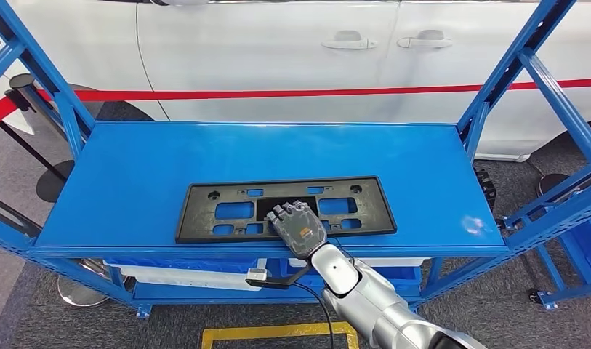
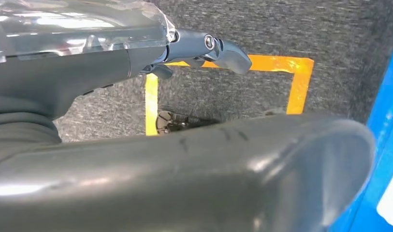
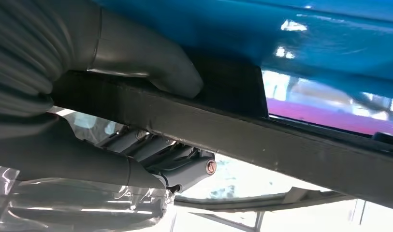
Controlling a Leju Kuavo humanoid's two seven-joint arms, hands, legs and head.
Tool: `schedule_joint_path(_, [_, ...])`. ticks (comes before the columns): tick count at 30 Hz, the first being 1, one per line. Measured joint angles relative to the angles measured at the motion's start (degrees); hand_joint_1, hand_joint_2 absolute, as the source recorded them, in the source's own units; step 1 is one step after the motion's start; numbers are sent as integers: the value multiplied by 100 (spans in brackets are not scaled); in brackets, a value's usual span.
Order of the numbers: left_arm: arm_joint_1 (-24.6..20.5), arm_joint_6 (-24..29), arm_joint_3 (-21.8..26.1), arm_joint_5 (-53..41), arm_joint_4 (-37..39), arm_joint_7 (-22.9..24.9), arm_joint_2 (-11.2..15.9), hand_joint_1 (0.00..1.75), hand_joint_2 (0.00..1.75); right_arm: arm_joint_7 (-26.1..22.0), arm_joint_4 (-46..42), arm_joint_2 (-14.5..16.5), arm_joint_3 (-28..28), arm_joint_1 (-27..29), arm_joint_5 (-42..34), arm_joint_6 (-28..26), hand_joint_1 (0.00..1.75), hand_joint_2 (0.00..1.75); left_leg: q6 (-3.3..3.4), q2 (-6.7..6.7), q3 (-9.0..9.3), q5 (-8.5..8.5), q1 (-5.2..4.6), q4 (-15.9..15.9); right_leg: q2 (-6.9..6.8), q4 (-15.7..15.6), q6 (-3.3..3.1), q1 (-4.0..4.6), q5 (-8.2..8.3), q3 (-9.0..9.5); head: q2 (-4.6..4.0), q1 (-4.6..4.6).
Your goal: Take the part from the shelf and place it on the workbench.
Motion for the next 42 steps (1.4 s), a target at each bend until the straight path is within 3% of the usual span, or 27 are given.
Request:
schedule_joint_path(1, [-2, -13, 0, -34, 0, -92, -2, 0, 0, -29, 4, 1, -1, -13, 0, 0, 175, 175, -19, -5, 4, -4, -6, 2, -1, -370, -31, 17, 138, 173, 0, -1])
schedule_joint_path(3, [-7, -1, -5, -140, 0, -363, -6, 0, 87, -121, 8, 1, -10, -27, -10, -11, 175, 175, -78, -10, -3, 1, -4, -12, 3, -735, -83, 61, 214, 329, 0, 1])
schedule_joint_path(5, [-12, 48, -19, -242, 0, -593, -7, 0, 175, -254, 2, 3, -52, -23, -84, -48, 175, 175, -156, -10, 11, 11, -1, -48, 11, -788, -126, 64, 232, 344, 0, 3])
schedule_joint_path(7, [-16, 50, -28, -281, 0, -700, -1, 0, 175, -518, -37, 8, -150, -4, -346, -89, 175, 175, -207, -2, -15, -96, -7, 61, 0, -895, -192, 34, 282, 404, 0, 0])
schedule_joint_path(8, [-18, 39, -28, -284, 0, -725, 2, 0, 175, -720, -80, 13, -215, 11, -570, -102, 175, 175, -221, 2, -101, -238, -10, 275, -8, -944, -224, 19, 305, 431, 0, -4])
schedule_joint_path(10, [-12, 5, -28, -275, 0, -753, 7, 0, 175, -1289, -248, 15, -376, 62, -1237, -96, 175, 175, -235, 4, -421, -617, -3, 1008, -17, -958, -257, 39, 312, 443, 0, -6])
schedule_joint_path(11, [-3, -25, -26, -249, 0, -762, 7, 0, 175, -1653, -383, 12, -470, 98, -1670, -70, 175, 175, -246, 5, -574, -743, -1, 1351, -13, -953, -263, 50, 308, 443, 0, -5])
schedule_joint_path(12, [6, -98, -13, -196, 0, -765, 8, 0, 175, -2065, -571, 5, -576, 146, -2187, -22, 175, 175, -255, 5, -652, -768, 1, 1532, -7, -945, -268, 59, 302, 448, 0, -4])
schedule_joint_path(13, [12, -212, 15, -122, 0, -745, 14, 0, 175, -2477, -803, -6, -683, 198, -2751, 50, 175, 175, -262, 6, -618, -676, 3, 1478, 3, -931, -268, 62, 292, 455, 0, -4])
schedule_joint_path(14, [14, -368, 60, -32, 0, -689, 26, 0, 175, -2903, -1109, -22, -794, 255, -3417, 178, 175, 175, -266, 8, -477, -496, 8, 1205, 17, -909, -260, 60, 277, 463, 0, -4])
schedule_joint_path(15, [12, -545, 115, 60, 0, -596, 43, 0, 175, -3274, -1475, -43, -898, 314, -4154, 376, 175, 175, -270, 12, -269, -302, 17, 790, 31, -876, -242, 58, 255, 467, 0, -4])
schedule_joint_path(17, [-3, -827, 228, 198, 1, -399, 74, 0, 175, -3741, -2297, -107, -1078, 422, -5588, 943, 175, 175, -240, 3, 52, -100, 12, 152, 62, -797, -183, 72, 207, 450, 0, -2])
schedule_joint_path(18, [-8, -924, 282, 257, 2, -349, 86, 0, 175, -3842, -2727, -159, -1155, 497, -6214, 1292, 175, 175, -207, -7, 112, -87, 5, 25, 72, -772, -153, 81, 196, 436, -1, 2])
schedule_joint_path(22, [3, -1122, 522, 492, 2, -484, 117, 0, 175, -3966, -4444, -425, -1339, 966, -8161, 2642, 175, 175, -47, -26, 70, -36, -5, -7, 61, -663, -45, 67, 125, 349, 0, 13])
schedule_joint_path(24, [3, -1145, 612, 537, 2, -564, 134, 0, 175, -3991, -5171, -488, -1416, 1098, -8780, 3220, 175, 175, 0, -12, 46, -14, 7, -21, 41, -205, 14, 46, -181, 133, 0, 25])
schedule_joint_path(26, [4, -1130, 681, 535, 2, -614, 152, 0, 175, -4018, -5860, -512, -1587, 1276, -9378, 4027, 175, 175, 21, -8, 28, -15, 3, -19, 31, 584, 58, 28, -552, -236, 0, 32])
schedule_joint_path(27, [7, -1121, 710, 523, 2, -623, 158, 0, 175, -4026, -6164, -517, -1688, 1396, -9681, 4483, 175, 175, 25, -10, 25, -16, 2, -18, 27, 886, 70, 20, -641, -384, 0, 32])
schedule_joint_path(28, [11, -1112, 733, 505, 2, -617, 165, 0, 175, -4033, -6439, -519, -1779, 1494, -9996, 4951, 175, 175, 26, -13, 26, -18, 1, -16, 25, 958, 71, 17, -599, -431, 0, 32])
schedule_joint_path(29, [13, -1109, 750, 485, 2, -595, 171, 0, 175, -4027, -6642, -523, -1836, 1555, -10276, 5339, 175, 175, 24, -14, 31, -20, 0, -14, 23, 795, 63, 16, -445, -369, 0, 32])
schedule_joint_path(32, [-10, -1109, 791, 432, 2, -458, 178, 0, 175, -3900, -7045, -574, -1873, 1589, -10916, 6057, 175, 175, 0, -20, 38, -28, -14, -9, 29, -349, -14, 39, 158, 136, 0, 31])
schedule_joint_path(34, [-28, -1090, 806, 389, 2, -335, 185, 0, 175, -3795, -7167, -646, -1866, 1604, -11112, 6288, 175, 175, -50, -26, 13, -18, -25, -7, 38, -706, -65, 70, 262, 278, 0, 32])
schedule_joint_path(37, [-31, -984, 815, 349, 2, -169, 208, 0, 175, -3866, -7175, -737, -1814, 1717, -11061, 6533, 175, 175, -149, -21, -23, -53, -32, 13, 21, -799, -140, 48, 305, 277, 0, 31])
schedule_joint_path(39, [-26, -898, 833, 348, 2, -89, 225, 0, 175, -3952, -7169, -766, -1770, 1817, -10888, 6617, 175, 175, -186, -7, -144, -352, -37, 342, -11, -865, -215, 18, 369, 264, 0, 19])
schedule_joint_path(42, [-7, -744, 877, 369, 2, 8, 226, 0, 175, -3970, -7170, -790, -1747, 2035, -10619, 6694, 175, 175, -207, 1, -472, -951, -29, 1369, -52, -843, -258, 49, 423, 182, 0, 5])
